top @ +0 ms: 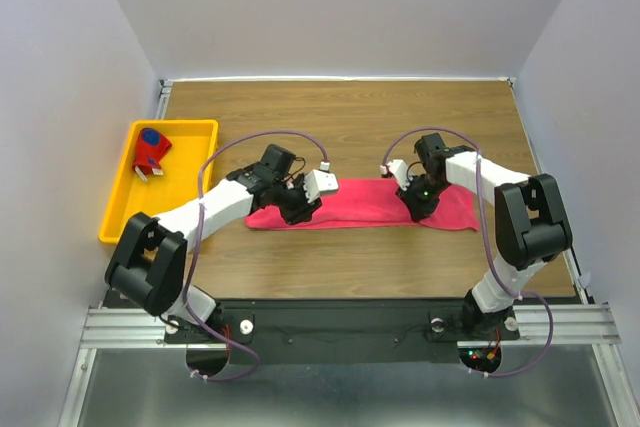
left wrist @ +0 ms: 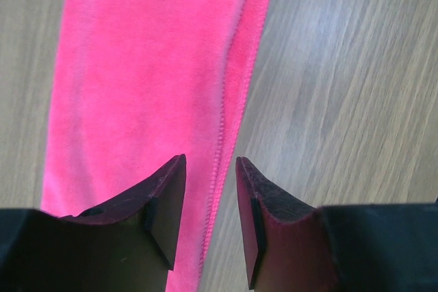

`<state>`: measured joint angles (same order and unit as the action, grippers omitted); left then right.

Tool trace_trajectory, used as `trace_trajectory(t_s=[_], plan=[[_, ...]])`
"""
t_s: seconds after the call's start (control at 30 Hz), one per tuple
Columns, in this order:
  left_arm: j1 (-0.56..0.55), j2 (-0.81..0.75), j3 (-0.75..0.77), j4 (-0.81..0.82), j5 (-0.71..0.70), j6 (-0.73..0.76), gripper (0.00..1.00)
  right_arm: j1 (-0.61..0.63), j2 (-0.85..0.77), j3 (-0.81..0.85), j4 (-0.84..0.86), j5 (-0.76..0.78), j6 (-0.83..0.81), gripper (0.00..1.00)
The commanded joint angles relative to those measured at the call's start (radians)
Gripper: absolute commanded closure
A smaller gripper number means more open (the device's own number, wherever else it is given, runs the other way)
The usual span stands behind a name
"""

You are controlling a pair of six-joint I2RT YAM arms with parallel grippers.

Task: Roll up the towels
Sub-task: Fold the towel

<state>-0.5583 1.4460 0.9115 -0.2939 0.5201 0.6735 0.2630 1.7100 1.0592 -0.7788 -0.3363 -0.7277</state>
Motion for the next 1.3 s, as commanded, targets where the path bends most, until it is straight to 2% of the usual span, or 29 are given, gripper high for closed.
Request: trace_trajectory(t_s=[0.0, 0.27, 0.8, 0.93, 0.97, 1.07, 1.2, 1.27], plan=[[-0.032, 0.034, -0.016, 0.039, -0.031, 0.034, 0.54, 0.002, 0.008, 0.024, -0.007, -0.006, -0.001, 0.87], [-0.087, 0.145, 0.023, 0.117, -0.035, 0.032, 0.57, 0.001, 0.010, 0.024, -0.011, -0.015, 0.017, 0.87], [-0.112, 0.211, 0.038, 0.187, -0.072, 0.005, 0.66, -0.002, 0.019, 0.025, -0.014, -0.015, 0.014, 0.87], [-0.111, 0.226, 0.041, 0.188, -0.075, 0.001, 0.79, -0.002, 0.022, 0.021, -0.014, -0.013, 0.011, 0.87], [-0.112, 0.223, 0.041, 0.187, -0.072, 0.004, 0.88, -0.002, 0.020, 0.021, -0.013, -0.012, 0.011, 0.87], [-0.112, 0.217, 0.041, 0.165, -0.058, 0.020, 1.00, -0.004, 0.020, 0.021, -0.014, -0.013, 0.010, 0.87], [-0.111, 0.214, 0.036, 0.150, -0.061, 0.024, 1.00, -0.004, 0.026, 0.022, -0.013, -0.012, 0.007, 0.87], [-0.109, 0.218, 0.035, 0.150, -0.069, 0.026, 0.89, -0.004, 0.027, 0.024, -0.014, -0.013, 0.007, 0.87]])
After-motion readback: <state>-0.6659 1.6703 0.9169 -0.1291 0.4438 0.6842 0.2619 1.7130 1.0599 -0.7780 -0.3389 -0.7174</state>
